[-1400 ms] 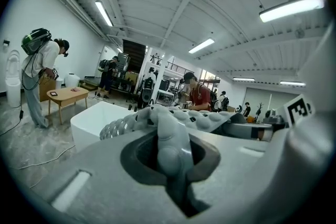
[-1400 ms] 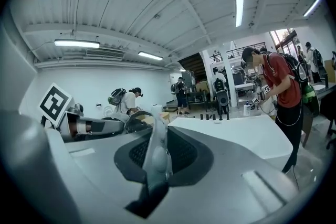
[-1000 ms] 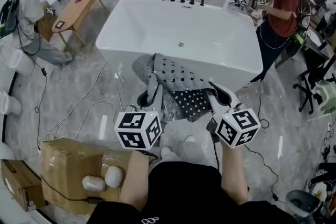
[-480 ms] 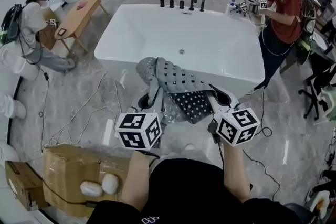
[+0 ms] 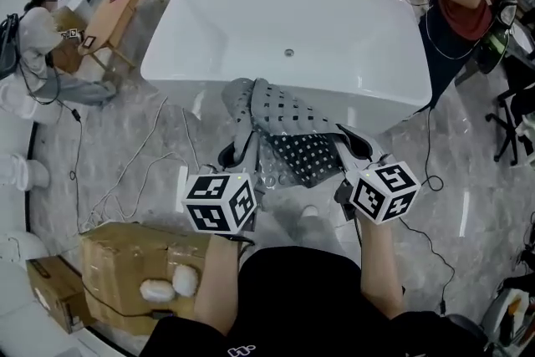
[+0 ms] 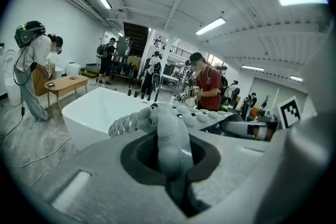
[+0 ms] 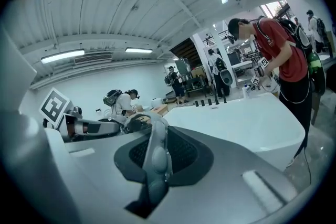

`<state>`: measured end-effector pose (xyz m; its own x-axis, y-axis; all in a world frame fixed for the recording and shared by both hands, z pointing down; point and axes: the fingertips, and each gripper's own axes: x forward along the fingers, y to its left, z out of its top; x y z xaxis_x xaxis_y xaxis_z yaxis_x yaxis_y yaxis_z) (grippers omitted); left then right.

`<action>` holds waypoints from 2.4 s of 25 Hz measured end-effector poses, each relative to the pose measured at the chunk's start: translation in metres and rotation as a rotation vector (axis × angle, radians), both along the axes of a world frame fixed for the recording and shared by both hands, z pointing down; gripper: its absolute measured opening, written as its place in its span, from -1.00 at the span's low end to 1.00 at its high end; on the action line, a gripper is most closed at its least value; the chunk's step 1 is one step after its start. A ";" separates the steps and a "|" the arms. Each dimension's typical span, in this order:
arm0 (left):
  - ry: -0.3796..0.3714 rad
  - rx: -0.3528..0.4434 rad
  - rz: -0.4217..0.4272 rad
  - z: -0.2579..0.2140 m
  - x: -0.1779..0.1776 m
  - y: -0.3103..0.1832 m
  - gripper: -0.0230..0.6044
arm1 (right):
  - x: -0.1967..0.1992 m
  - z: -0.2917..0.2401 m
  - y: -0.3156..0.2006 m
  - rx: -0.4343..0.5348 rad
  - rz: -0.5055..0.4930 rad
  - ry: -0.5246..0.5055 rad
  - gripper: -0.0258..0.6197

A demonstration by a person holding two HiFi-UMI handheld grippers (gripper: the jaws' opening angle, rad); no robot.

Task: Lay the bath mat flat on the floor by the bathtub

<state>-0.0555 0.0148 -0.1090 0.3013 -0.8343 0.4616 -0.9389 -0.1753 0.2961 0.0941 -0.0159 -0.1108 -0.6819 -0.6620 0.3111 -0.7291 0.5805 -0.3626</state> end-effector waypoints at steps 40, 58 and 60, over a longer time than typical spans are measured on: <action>-0.037 -0.406 0.269 0.331 -0.021 -0.084 -0.85 | -0.004 0.332 -0.059 -0.391 0.186 -0.007 -0.84; 0.044 -0.473 0.213 0.502 -0.021 -0.088 -0.85 | 0.016 0.505 -0.065 -0.461 0.203 -0.038 -0.84; 0.050 -0.484 0.216 0.518 -0.026 -0.091 -0.85 | 0.014 0.521 -0.065 -0.463 0.193 -0.013 -0.84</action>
